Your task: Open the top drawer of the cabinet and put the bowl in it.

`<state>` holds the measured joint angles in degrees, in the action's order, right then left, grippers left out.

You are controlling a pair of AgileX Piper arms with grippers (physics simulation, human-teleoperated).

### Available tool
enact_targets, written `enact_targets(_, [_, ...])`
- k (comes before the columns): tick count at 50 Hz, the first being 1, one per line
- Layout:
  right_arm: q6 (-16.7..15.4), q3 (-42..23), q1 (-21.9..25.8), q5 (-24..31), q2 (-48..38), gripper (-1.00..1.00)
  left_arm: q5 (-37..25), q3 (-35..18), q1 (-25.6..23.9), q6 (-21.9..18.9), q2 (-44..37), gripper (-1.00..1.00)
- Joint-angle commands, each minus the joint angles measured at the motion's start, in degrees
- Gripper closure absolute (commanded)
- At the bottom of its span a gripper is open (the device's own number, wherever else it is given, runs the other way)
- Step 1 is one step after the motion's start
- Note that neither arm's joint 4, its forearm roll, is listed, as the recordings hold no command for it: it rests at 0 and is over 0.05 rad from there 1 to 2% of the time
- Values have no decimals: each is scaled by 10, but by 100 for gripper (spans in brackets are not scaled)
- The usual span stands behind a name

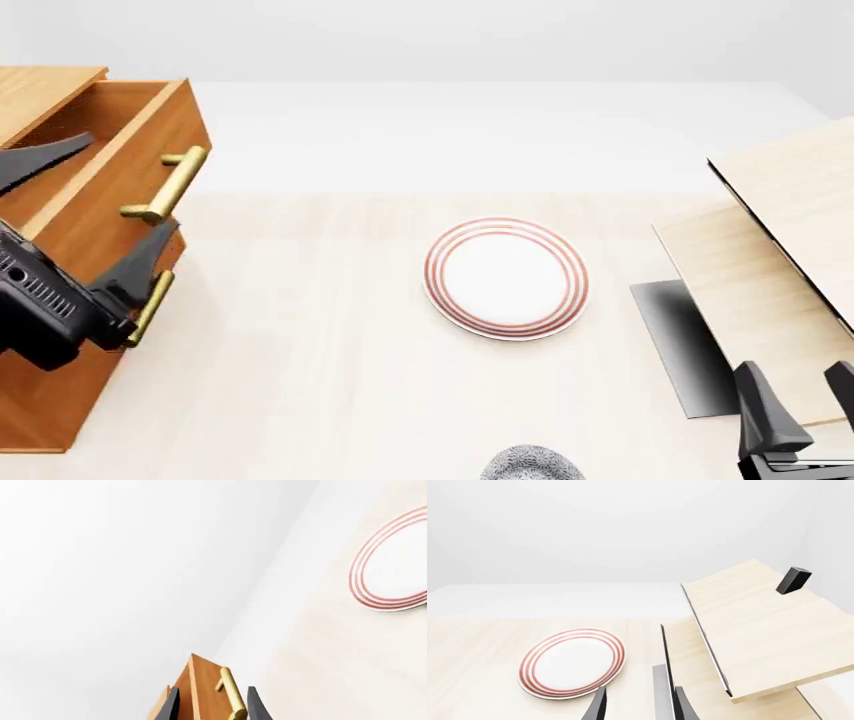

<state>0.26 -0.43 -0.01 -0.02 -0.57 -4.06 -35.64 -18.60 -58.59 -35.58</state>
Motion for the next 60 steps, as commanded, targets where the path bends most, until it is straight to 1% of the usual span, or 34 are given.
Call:
enact_targets(1, [-1, 1, 0, 0, 1, -100, -121, -119, 8, 162, -63, -100])
enact_targets(4, [-1, 1, 0, 0, 1, -100, -152, -163, 3, 224, -102, -100])
enact_targets(5, [-1, 1, 0, 0, 1, -100, -152, -164, 3, 224, -102, -100])
enact_targets(6, [-1, 1, 0, 0, 1, -100, -153, -178, 1, 242, -109, -100])
enact_targets(7, [-1, 1, 0, 0, 1, -100, -162, -179, 18, 243, -112, -100])
enact_targets(9, [-1, 1, 0, 0, 1, -100, -176, -205, 18, 283, -126, -100])
enact_targets(10, [-1, 1, 0, 0, 1, -100, -181, -208, 18, 283, -135, -100])
enact_targets(11, [-1, 1, 0, 0, 1, -100, -191, -215, 27, 296, -141, -100])
enact_targets(12, [0, 1, 0, 0, 1, -100, -190, -227, 10, 313, -147, -100])
enact_targets(13, [-1, 1, 0, 0, 1, -100, -202, -237, 15, 325, -154, -100])
enact_targets(14, [-1, 1, 0, 0, 1, -100, -207, -238, 26, 321, -154, -100])
enact_targets(16, [-1, 1, 0, 0, 1, -100, -225, -262, 29, 353, -165, -100])
enact_targets(18, [-1, 1, 0, 0, 1, -100, -240, -273, 46, 358, -169, -100])
enact_targets(19, [-1, 1, 0, 0, 1, -100, -241, -285, 42, 367, -164, -100])
enact_targets(21, [-1, 1, 0, 0, 1, -100, -259, -296, 57, 368, -172, -100])
enact_targets(22, [-1, 1, 0, 0, 1, -100, -270, -310, 72, 390, -168, -100])
enact_targets(24, [-1, 1, 0, 0, 1, -100, -288, -319, 91, 400, -176, -100])
enact_targets(26, [-1, 1, 0, 0, 1, -100, -296, -329, 89, 416, -182, -100])
enact_targets(29, [-1, 1, 0, 0, 1, -100, -314, -333, 113, 433, -182, -100])
enact_targets(31, [-1, 1, 0, 0, 1, -100, -319, -342, 102, 455, -190, -100])
enact_targets(33, [-1, 1, 0, 0, 1, -100, -326, -340, 120, 465, -183, -100])
enact_targets(35, [-1, 1, 0, 0, 1, -100, -326, -339, 120, 471, -182, -100])
enact_targets(36, [-1, 1, 0, 0, 1, -100, -333, -335, 138, 473, -181, -100])
enact_targets(38, [-1, 1, 0, 0, 1, -100, -330, -338, 130, 482, -184, -100])
enact_targets(39, [-1, 1, 0, 0, 1, -100, -341, -336, 149, 480, -188, -100])
enact_targets(40, [-1, 1, 0, 0, 1, -100, -335, -337, 141, 477, -186, -100])
enact_targets(42, [-1, 1, 0, 0, 1, -100, -339, -344, 139, 493, -194, -100])
enact_targets(44, [-1, 1, 0, 0, 1, -100, -349, -344, 156, 486, -202, -100])
enact_targets(45, [-1, 1, 0, 0, 1, -100, -355, -343, 171, 494, -201, -100])
enact_targets(46, [-1, 1, 0, 0, 1, -100, -361, -352, 169, 512, -212, -100])
enact_targets(48, [-1, 1, 0, 0, 1, -100, -363, -353, 179, 515, -210, -100])
enact_targets(51, [-1, 1, 0, 0, 1, -100, -365, -355, 175, 516, -226, -100])
enact_targets(52, [-1, 1, 0, 0, 1, -100, -368, -353, 188, 515, -227, -100])
enact_targets(60, [-1, 1, 0, 0, 1, -100, -374, -380, 177, 538, -247, -100])
